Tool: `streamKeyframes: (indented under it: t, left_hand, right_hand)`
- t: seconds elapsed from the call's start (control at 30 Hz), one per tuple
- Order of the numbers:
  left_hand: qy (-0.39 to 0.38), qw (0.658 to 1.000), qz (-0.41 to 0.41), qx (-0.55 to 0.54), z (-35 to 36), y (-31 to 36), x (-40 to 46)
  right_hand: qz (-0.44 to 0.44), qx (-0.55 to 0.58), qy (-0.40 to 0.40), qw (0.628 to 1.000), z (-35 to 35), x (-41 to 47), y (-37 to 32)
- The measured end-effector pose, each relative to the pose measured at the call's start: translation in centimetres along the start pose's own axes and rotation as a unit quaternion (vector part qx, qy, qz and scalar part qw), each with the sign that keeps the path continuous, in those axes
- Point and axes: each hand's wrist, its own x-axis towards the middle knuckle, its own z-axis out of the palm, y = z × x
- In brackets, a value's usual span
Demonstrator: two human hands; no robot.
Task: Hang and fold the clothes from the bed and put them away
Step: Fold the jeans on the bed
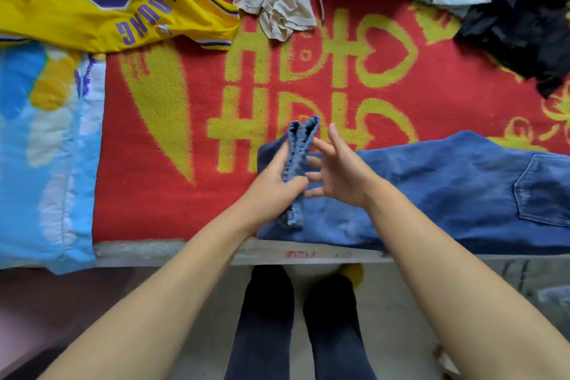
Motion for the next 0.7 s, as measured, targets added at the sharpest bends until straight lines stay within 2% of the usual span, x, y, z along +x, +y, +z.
streamKeyframes:
  t: [0.07,0.1,0.13,0.2,0.23,0.3,0.33,0.37,0.43,0.47,0.5,0.53,0.7]
  left_hand:
    - [-0.022,0.999,0.001,0.039,5.5,0.5,1.8]
    - [-0.051,0.997,0.001,0.057,7.9,0.5,2.6]
    - [-0.094,0.993,0.002,0.076,10.0,0.5,3.2]
    - [-0.164,0.970,0.021,0.177,13.0,-0.4,3.8]
    - [-0.145,0.952,0.054,0.264,13.8,-1.1,4.1]
    - [0.001,0.892,0.130,0.434,13.5,-3.3,4.6]
    - [0.056,0.856,0.125,0.499,12.8,-4.5,4.9]
    - [0.082,0.825,0.094,0.551,11.7,-6.0,5.3]
    - [0.078,0.783,0.034,0.616,9.1,-9.1,6.3]
    - [0.074,0.769,0.032,0.634,8.0,-10.4,6.9]
    - [0.067,0.757,0.043,0.648,7.4,-11.8,7.6]
    - [0.063,0.745,0.055,0.662,7.0,-12.7,8.1]
    - [0.061,0.727,0.067,0.681,7.1,-15.1,9.4]
  right_hand:
    - [-0.044,-0.075,0.012,0.996,-2.6,-3.5,-0.9]
    - [-0.076,-0.137,0.061,0.986,-4.2,-4.8,-1.0]
    - [-0.115,-0.207,0.129,0.963,-6.0,-5.7,-1.0]
    - [-0.167,-0.354,0.273,0.879,-10.0,-6.8,-0.7]
    - [-0.166,-0.394,0.306,0.851,-12.0,-7.0,-0.5]
    - [-0.125,-0.427,0.317,0.838,-14.6,-6.4,0.4]
    - [-0.094,-0.454,0.322,0.826,-15.5,-5.7,1.2]
    - [-0.071,-0.503,0.342,0.790,-15.7,-4.8,2.4]
    - [-0.099,-0.641,0.378,0.660,-14.9,-2.8,4.8]
    - [-0.125,-0.696,0.361,0.608,-14.5,-1.9,5.9]
    - [-0.139,-0.730,0.332,0.581,-14.6,-0.9,7.0]
    - [-0.133,-0.750,0.308,0.570,-14.7,-0.2,7.7]
    - [-0.094,-0.758,0.280,0.581,-17.2,1.9,9.3]
